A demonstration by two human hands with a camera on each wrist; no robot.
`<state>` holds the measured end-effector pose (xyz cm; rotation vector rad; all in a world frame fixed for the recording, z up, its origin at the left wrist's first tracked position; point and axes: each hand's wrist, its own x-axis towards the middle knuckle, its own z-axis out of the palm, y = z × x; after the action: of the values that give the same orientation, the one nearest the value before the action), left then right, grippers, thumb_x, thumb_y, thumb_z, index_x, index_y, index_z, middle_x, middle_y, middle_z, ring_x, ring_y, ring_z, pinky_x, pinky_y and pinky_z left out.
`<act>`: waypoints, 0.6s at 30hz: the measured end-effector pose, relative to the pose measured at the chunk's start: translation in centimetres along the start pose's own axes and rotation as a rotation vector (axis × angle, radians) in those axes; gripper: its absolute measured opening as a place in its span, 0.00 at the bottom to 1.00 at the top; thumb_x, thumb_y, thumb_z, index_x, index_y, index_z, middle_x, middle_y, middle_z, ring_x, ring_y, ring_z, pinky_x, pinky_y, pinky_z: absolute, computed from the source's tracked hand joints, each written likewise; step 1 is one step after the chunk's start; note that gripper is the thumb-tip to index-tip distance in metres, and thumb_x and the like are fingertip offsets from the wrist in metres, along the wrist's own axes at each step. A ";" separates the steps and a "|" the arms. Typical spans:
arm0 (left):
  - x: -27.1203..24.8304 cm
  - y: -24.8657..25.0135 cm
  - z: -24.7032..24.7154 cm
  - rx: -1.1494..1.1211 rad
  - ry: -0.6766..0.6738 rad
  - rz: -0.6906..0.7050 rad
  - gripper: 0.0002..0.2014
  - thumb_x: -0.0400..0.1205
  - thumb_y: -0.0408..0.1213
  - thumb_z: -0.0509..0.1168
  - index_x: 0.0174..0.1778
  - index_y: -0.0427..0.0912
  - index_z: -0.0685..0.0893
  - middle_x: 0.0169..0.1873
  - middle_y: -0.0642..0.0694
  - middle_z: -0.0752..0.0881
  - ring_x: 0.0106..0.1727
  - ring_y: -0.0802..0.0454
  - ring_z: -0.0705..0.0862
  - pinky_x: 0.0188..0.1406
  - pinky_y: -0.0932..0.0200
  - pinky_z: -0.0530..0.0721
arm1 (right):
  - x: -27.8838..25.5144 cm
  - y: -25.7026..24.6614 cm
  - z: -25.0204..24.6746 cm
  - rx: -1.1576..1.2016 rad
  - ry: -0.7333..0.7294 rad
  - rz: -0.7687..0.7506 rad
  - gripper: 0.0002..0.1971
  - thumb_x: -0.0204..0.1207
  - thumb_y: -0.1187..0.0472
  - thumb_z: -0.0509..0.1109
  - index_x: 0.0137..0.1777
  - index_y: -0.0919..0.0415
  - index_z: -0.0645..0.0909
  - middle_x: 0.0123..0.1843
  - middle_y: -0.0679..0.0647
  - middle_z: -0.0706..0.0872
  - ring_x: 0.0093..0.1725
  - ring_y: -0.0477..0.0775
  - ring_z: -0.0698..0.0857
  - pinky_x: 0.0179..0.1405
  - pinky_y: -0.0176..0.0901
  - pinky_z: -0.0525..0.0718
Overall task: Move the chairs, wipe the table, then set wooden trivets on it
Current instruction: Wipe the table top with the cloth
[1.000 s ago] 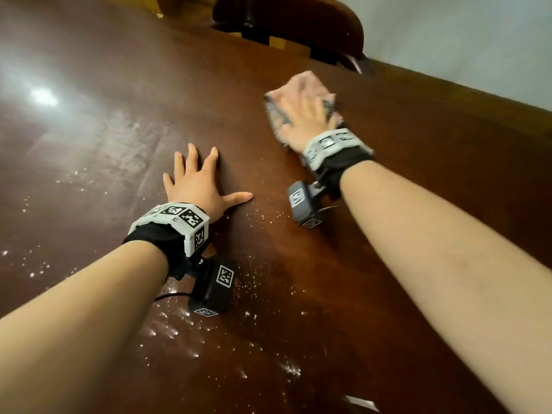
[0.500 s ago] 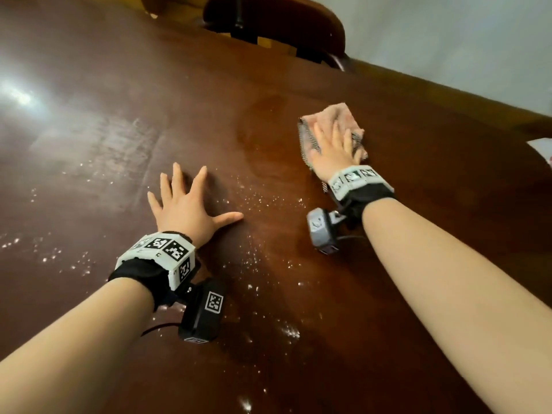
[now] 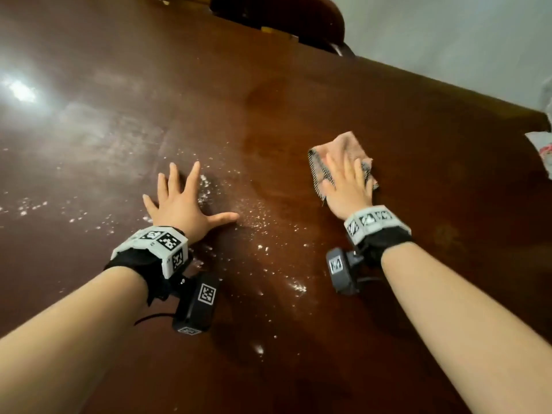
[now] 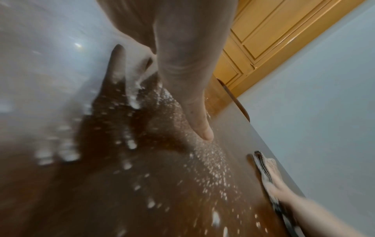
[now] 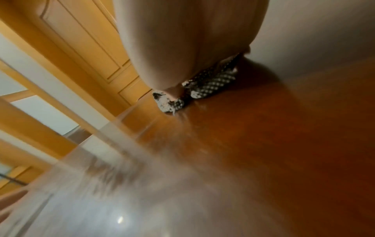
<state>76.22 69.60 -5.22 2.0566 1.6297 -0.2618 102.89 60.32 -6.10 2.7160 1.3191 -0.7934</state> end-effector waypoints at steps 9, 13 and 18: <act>-4.8 -3.5 1.7 -0.002 0.002 -0.012 0.61 0.58 0.76 0.65 0.82 0.60 0.40 0.83 0.44 0.36 0.84 0.42 0.36 0.79 0.29 0.42 | -4.8 -12.3 6.1 -0.099 -0.026 -0.390 0.30 0.86 0.50 0.49 0.83 0.41 0.38 0.86 0.46 0.35 0.84 0.56 0.36 0.79 0.65 0.36; -6.8 -4.2 2.2 -0.016 -0.006 -0.018 0.61 0.59 0.76 0.65 0.82 0.60 0.39 0.83 0.45 0.35 0.84 0.42 0.36 0.79 0.30 0.42 | -7.5 -7.6 6.4 -0.112 -0.056 -0.420 0.32 0.85 0.51 0.49 0.82 0.38 0.35 0.86 0.46 0.38 0.85 0.55 0.38 0.80 0.63 0.38; -10.2 -5.3 3.3 0.006 -0.015 -0.021 0.65 0.60 0.76 0.65 0.82 0.54 0.32 0.83 0.43 0.34 0.84 0.41 0.35 0.80 0.31 0.43 | -10.4 -0.2 5.8 0.000 0.010 -0.078 0.32 0.86 0.51 0.49 0.83 0.39 0.35 0.86 0.50 0.38 0.85 0.55 0.37 0.80 0.64 0.39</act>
<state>68.99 60.04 -4.91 2.0381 1.6439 -0.2884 94.86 51.52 -6.42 2.6874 1.4346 -0.7861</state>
